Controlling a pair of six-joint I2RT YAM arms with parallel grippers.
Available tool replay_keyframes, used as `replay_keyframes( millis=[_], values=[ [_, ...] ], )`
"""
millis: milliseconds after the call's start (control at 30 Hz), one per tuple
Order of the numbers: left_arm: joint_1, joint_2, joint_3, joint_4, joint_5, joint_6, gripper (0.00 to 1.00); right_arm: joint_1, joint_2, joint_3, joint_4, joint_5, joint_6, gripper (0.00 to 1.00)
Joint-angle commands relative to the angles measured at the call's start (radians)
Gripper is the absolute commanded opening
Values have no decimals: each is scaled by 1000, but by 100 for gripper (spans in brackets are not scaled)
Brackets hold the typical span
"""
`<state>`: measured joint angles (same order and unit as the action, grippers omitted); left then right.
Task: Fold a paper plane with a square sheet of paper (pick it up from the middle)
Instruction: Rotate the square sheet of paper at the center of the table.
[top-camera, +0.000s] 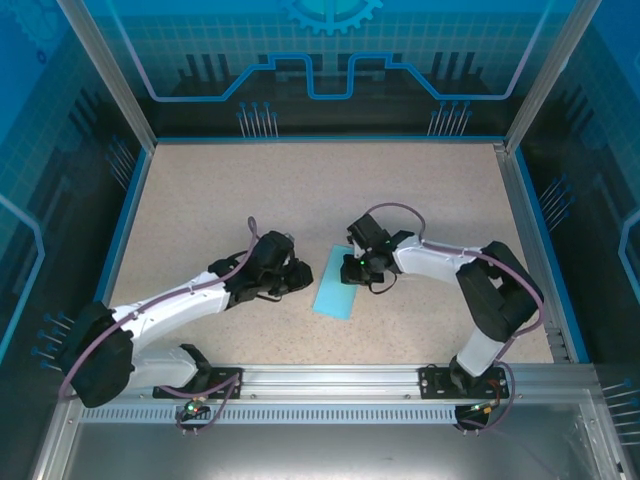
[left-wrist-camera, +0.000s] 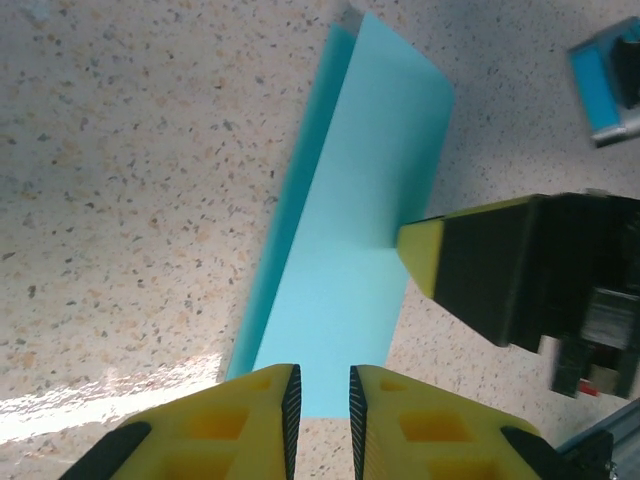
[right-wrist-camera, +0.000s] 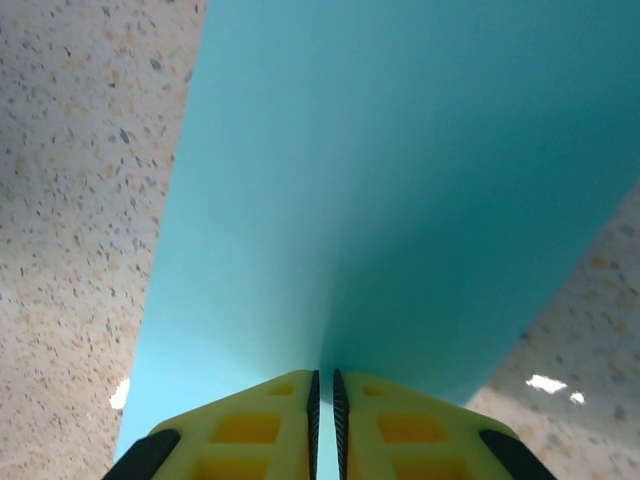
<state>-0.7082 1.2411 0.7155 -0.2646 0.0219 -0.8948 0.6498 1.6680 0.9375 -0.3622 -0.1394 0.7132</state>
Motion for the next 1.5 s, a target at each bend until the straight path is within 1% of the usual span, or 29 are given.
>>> replay_keyframes(
  millis=[0,133,500,633,867,1000,1067,1167,1300,1467],
  values=[
    [-7,-23,-22,3,1,-25,23,12,-87,-26,-27,-5,-1,16],
    [-19,-26,-35,25,9,-28,23,47,-122,-52,-31,-28,12,16],
    [-36,-25,-49,42,18,-39,22,138,-103,-151,-49,-39,92,16],
    [-41,-20,-56,51,18,-44,21,163,-61,-160,-9,-83,118,16],
    [-47,-20,-63,46,19,-52,20,203,41,-113,66,-112,159,16],
    [-48,-27,-75,45,21,-61,19,213,72,-101,144,-133,206,15],
    [-50,-28,-80,47,23,-67,17,211,72,-101,189,-136,236,15],
    [-54,-29,-91,54,32,-80,14,196,5,-128,243,-121,247,15],
    [-70,-23,-106,89,55,-99,10,151,-83,-150,212,-103,184,15],
    [-101,24,-99,130,79,-116,6,89,-88,-160,199,-121,132,14]
  ],
)
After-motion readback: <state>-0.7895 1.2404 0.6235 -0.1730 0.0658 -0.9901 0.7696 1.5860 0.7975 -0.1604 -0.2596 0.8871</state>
